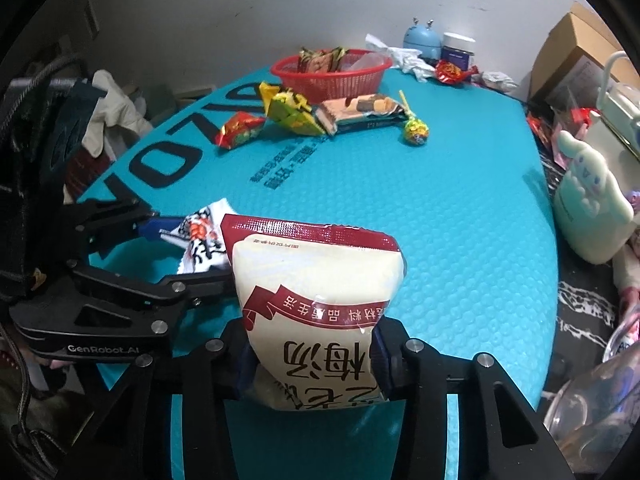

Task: Organize snacks
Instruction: 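Lift the white packet with the left tool while the right tool lifts the white-red bag, then carry the white packet with the left tool over the basket while the right tool carries the bag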

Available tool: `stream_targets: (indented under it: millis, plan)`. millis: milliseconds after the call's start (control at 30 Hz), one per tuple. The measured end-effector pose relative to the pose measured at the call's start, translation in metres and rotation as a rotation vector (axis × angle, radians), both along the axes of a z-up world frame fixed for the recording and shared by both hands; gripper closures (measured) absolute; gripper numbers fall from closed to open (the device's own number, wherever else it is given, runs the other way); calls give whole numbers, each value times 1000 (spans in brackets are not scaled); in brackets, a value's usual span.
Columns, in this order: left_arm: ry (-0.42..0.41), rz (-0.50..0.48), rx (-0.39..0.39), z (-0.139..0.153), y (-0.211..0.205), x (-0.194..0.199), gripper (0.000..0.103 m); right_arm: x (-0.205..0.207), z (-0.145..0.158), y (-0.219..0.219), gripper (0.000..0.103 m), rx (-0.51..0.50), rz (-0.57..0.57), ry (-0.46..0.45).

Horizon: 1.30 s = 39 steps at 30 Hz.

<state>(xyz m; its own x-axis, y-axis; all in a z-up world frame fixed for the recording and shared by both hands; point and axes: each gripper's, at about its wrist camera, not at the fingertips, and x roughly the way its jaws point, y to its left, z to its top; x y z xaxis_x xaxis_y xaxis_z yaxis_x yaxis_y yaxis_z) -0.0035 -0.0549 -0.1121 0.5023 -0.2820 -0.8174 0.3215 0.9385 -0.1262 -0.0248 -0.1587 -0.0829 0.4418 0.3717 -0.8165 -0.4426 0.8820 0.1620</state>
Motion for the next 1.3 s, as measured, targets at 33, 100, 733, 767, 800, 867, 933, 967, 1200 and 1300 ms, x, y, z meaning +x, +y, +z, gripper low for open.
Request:
stream_targets:
  millis: [33, 100, 733, 767, 800, 867, 933, 967, 1200, 1300]
  plan:
    - [-1, 4, -6, 2, 2, 0, 43, 0, 1, -1, 58, 6, -3, -2]
    - [-6, 11, -16, 6, 6, -2, 43, -1, 5, -2, 58, 21, -10, -4]
    - [-151, 23, -60, 65, 13, -14, 43, -6, 58, -6, 58, 64, -46, -102]
    - [-163, 22, -61, 69, 13, -14, 43, -6, 63, -5, 58, 57, -44, -117]
    - [-178, 23, -60, 73, 13, -14, 43, -6, 67, -4, 58, 54, -42, -127]
    - [-209, 28, -58, 83, 14, -13, 43, -6, 75, -4, 58, 60, -36, -147]
    - [-232, 32, -61, 91, 15, -12, 43, -3, 83, -3, 58, 66, -30, -161]
    - [-245, 33, -64, 95, 16, -11, 43, -2, 86, -2, 58, 65, -30, -169]
    - [-320, 48, -86, 123, 19, 2, 43, 13, 110, 0, 58, 69, -25, -221]
    - [-361, 54, -84, 137, 21, 8, 43, 23, 119, 0, 58, 59, -31, -249]
